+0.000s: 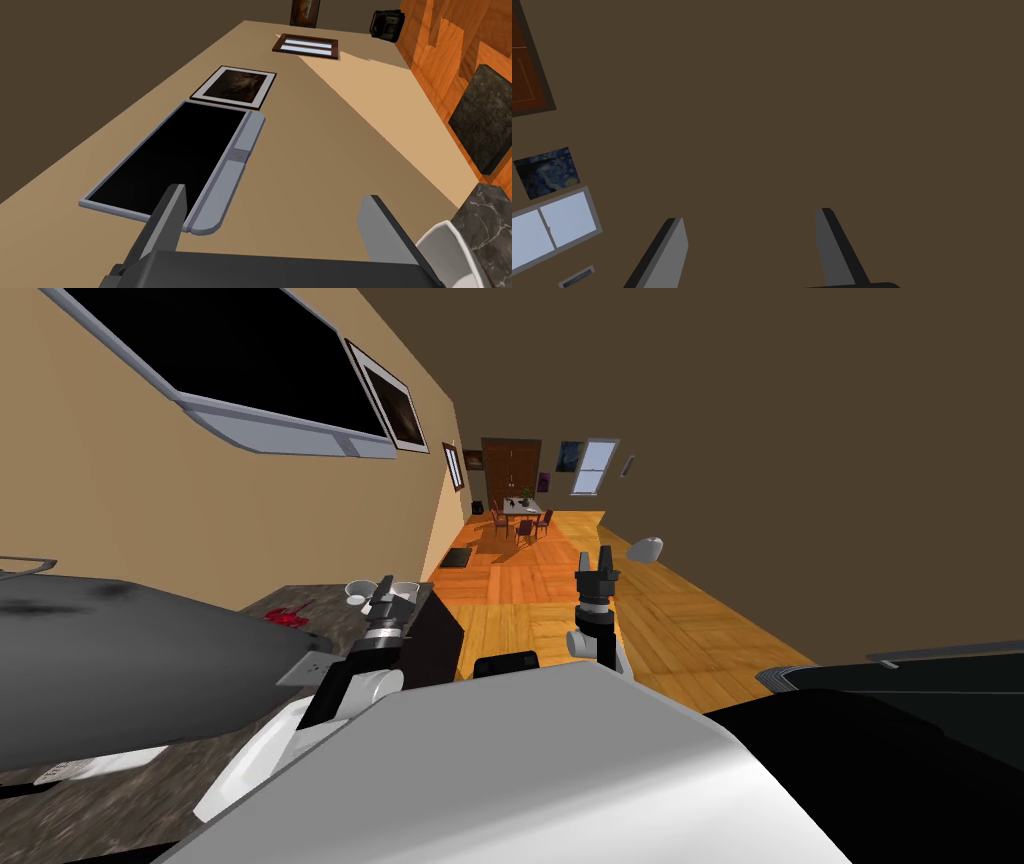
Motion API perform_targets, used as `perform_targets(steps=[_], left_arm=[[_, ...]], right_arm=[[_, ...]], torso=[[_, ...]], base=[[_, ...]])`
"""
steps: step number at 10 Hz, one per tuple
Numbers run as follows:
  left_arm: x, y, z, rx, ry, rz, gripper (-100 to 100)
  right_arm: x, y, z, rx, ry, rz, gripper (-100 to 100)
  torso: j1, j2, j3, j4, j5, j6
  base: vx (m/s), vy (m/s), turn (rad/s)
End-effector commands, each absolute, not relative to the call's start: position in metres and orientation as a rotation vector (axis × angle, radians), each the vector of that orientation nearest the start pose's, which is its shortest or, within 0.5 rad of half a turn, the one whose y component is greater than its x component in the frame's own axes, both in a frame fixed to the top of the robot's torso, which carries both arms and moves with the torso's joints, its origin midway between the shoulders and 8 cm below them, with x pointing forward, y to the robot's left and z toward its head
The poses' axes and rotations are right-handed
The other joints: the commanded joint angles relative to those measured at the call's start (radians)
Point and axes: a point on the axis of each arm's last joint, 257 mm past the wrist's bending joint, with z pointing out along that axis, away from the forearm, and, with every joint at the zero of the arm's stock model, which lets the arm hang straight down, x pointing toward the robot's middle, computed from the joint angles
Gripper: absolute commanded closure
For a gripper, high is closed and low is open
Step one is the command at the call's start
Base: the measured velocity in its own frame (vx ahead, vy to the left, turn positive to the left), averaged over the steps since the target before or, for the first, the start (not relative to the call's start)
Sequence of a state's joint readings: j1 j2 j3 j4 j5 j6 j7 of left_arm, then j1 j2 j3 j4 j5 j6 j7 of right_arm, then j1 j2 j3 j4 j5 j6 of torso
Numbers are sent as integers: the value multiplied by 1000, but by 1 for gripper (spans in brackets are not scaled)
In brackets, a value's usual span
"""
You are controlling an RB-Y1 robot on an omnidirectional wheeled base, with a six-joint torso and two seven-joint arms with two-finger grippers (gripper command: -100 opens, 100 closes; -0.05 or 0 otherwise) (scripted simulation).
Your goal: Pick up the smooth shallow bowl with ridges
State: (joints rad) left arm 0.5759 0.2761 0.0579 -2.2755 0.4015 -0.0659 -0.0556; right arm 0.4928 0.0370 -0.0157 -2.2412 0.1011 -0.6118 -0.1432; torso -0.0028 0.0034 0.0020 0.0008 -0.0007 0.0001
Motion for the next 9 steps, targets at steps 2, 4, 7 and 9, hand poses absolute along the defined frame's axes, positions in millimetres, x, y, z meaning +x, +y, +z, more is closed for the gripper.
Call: perform_targets(steps=[2, 4, 7, 9], left_arm=[[384, 331, -115, -1159, 1062, -1264, -100], [383, 336, -126, -1200, 1092, -1252, -100], [380, 346, -146, -1275, 1151, -1224, -100], [377, 350, -159, -1319, 1189, -1203, -100]], right_arm=[[334, -271, 29, 603, 559, 1381, 0], [334, -271, 29, 603, 559, 1381, 0], [334, -271, 29, 603, 559, 1381, 0], [334, -271, 29, 603, 559, 1381, 0]], torso=[[1, -1, 0, 0, 0, 0], [1, -1, -1, 0, 0, 0], [2, -3, -2, -1, 1, 0], [3, -3, -2, -1, 1, 0]], base=[[-31, -34, -16], [-24, -32, -27], [-11, -12, -25], [-9, -2, -37]])
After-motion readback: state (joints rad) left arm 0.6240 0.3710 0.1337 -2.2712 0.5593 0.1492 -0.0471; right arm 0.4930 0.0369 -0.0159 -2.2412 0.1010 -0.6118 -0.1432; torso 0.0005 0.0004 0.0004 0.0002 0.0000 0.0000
